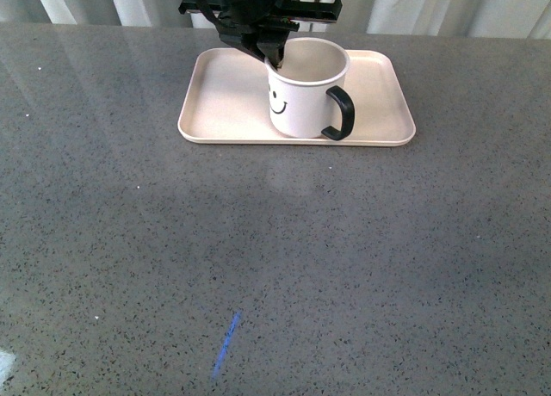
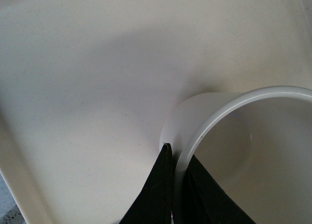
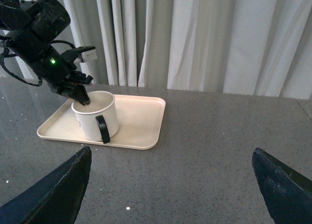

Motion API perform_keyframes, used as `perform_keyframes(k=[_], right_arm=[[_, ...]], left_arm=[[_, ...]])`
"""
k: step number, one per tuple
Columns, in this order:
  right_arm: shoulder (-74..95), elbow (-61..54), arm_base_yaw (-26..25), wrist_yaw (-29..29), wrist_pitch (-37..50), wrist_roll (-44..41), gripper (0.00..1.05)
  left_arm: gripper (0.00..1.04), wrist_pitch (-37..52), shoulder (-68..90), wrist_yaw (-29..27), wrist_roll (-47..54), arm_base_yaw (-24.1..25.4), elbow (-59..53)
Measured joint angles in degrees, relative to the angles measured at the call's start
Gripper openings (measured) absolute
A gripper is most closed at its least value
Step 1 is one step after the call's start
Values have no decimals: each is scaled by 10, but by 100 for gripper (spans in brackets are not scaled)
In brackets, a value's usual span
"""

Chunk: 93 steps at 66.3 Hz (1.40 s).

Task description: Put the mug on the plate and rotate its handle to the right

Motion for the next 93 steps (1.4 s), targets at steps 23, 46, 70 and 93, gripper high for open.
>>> perform_keyframes(k=[23, 46, 70, 93], right_arm=[[0, 0, 0, 0, 0, 0, 96], [0, 0, 0, 0, 0, 0, 96], [0, 0, 0, 0, 0, 0, 96], [0, 0, 0, 0, 0, 0, 96]], left_arm=[[2, 7, 0, -2, 5, -1, -5], [32, 9, 1, 3, 5, -3, -7], [87, 41, -17, 9, 16, -6, -50], [96, 139, -187, -1, 35, -6, -219]])
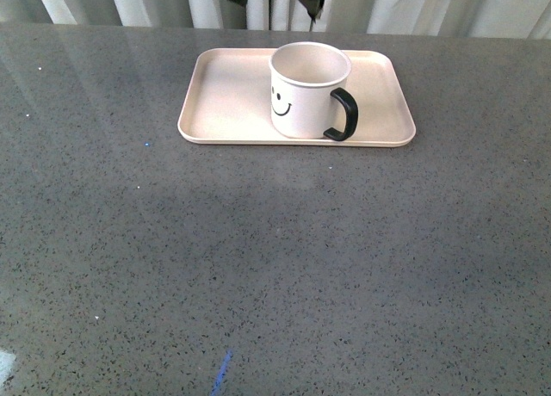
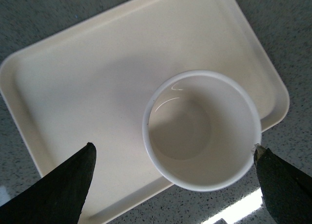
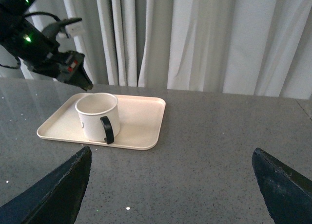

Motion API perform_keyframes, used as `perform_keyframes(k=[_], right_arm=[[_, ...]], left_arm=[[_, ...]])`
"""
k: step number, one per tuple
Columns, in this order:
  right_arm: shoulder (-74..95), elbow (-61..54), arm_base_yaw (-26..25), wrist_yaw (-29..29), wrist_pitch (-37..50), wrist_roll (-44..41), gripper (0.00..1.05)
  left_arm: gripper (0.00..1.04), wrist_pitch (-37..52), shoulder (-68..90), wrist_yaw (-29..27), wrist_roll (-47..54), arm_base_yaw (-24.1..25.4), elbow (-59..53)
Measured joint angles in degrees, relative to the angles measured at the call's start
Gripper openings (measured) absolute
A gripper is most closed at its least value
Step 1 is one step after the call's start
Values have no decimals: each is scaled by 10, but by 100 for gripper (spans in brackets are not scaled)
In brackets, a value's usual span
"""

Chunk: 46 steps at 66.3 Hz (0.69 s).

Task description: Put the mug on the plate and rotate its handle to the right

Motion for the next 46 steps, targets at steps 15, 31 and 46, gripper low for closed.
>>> perform_keyframes(k=[15, 31, 46], right_arm=[[0, 0, 0, 0, 0, 0, 96], [0, 0, 0, 0, 0, 0, 96], [0, 0, 0, 1, 0, 0, 96]], left_arm=[[96, 156, -116, 4, -54, 29, -138], [78, 457, -181, -198, -49, 31, -308], [37, 775, -336, -240, -37, 87, -612]])
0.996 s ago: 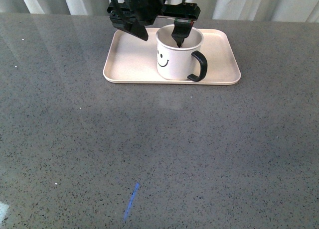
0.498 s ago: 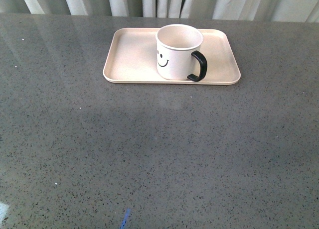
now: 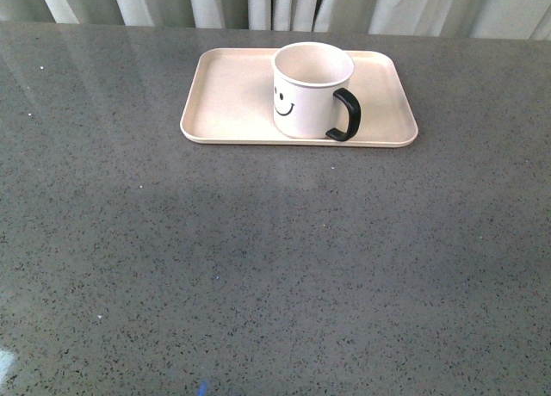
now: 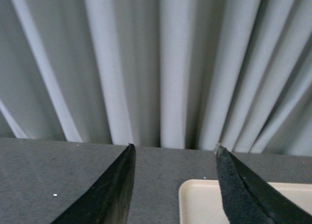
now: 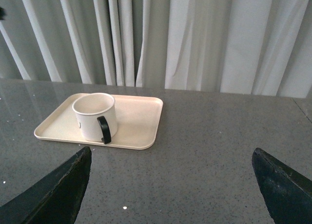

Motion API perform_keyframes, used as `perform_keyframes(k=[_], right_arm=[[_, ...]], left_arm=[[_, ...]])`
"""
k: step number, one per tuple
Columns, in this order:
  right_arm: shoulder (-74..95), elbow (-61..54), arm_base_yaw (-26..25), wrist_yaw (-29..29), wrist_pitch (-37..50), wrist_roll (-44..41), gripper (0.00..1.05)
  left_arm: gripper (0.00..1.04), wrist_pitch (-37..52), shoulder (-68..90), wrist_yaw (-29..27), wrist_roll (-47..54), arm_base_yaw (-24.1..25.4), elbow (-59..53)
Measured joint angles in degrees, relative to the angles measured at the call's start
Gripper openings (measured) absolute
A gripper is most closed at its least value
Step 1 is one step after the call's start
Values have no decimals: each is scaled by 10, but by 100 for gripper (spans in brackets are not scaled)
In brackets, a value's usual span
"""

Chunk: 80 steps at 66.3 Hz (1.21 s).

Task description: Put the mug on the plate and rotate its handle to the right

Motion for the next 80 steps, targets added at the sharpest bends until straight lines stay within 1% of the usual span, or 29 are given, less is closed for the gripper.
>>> perform_keyframes(k=[4, 6, 7, 11, 23, 32, 44, 46, 47, 50, 54, 69, 80], right_arm=[[0, 0, 0, -1, 0, 0, 96], [0, 0, 0, -1, 0, 0, 96], [0, 0, 0, -1, 0, 0, 96], [0, 0, 0, -1, 0, 0, 96], [0, 0, 0, -1, 0, 0, 96], [0, 0, 0, -1, 0, 0, 96], [0, 0, 0, -1, 0, 0, 96], [0, 0, 0, -1, 0, 0, 96], [0, 0, 0, -1, 0, 0, 96], [0, 0, 0, -1, 0, 0, 96], [0, 0, 0, -1, 0, 0, 96], [0, 0, 0, -1, 0, 0, 96], [0, 0, 0, -1, 0, 0, 96]], left_arm=[[25, 21, -36, 10, 0, 19, -63], [18, 29, -52, 17, 0, 27, -95], [12, 34, -64, 25, 0, 32, -118], [2, 43, -87, 39, 0, 39, -158], [1, 57, -175, 69, 2, 68, -260], [1, 56, -221, 81, 2, 85, -306], [1, 20, -326, 106, 2, 107, -376], [1, 9, -347, 136, 2, 125, -386], [1, 4, -355, 142, 3, 133, -389], [1, 26, -363, 144, 3, 147, -409], [1, 22, -374, 145, 3, 150, -423], [1, -61, -477, 149, 3, 151, -444], [1, -154, -582, 149, 3, 151, -454]])
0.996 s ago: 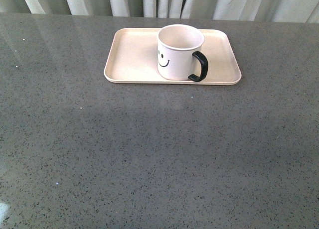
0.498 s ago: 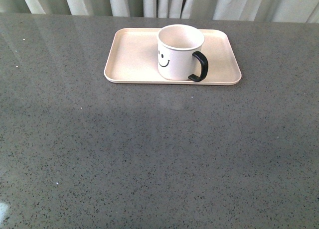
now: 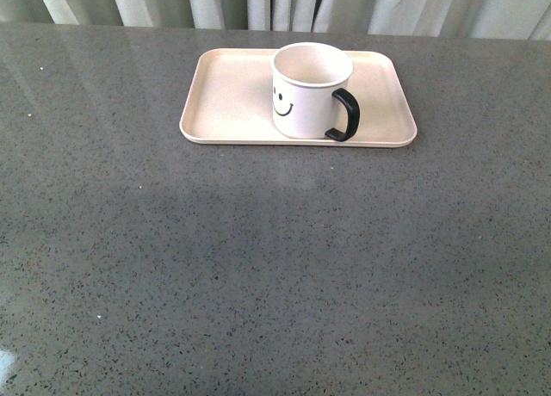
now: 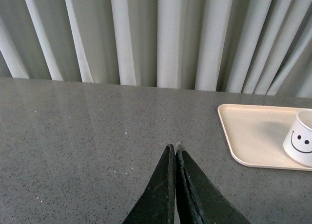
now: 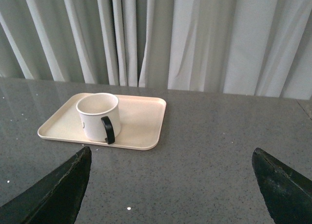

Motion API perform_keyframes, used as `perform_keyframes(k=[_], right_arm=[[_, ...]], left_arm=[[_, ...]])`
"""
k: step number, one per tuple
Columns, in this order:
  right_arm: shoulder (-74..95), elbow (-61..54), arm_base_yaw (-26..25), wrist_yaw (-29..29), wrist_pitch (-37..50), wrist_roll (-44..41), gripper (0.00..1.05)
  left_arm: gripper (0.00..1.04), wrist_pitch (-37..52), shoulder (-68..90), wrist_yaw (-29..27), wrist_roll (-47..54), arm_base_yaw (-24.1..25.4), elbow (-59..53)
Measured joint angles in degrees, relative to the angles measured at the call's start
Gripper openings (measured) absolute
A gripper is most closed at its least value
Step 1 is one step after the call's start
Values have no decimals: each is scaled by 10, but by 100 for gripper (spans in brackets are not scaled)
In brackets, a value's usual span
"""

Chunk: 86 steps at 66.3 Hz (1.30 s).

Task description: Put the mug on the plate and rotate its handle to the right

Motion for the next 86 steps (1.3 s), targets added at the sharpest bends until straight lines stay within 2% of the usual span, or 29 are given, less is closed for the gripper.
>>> perform_keyframes(k=[19, 65, 70, 86], right_arm=[[0, 0, 0, 0, 0, 0, 96], [0, 0, 0, 0, 0, 0, 96], [0, 0, 0, 0, 0, 0, 96], [0, 0, 0, 0, 0, 0, 96]], left_arm=[[1, -119, -128, 0, 0, 0, 0], [1, -250, -260, 0, 0, 0, 0], [1, -342, -336, 0, 0, 0, 0], [1, -348, -348, 0, 0, 0, 0]])
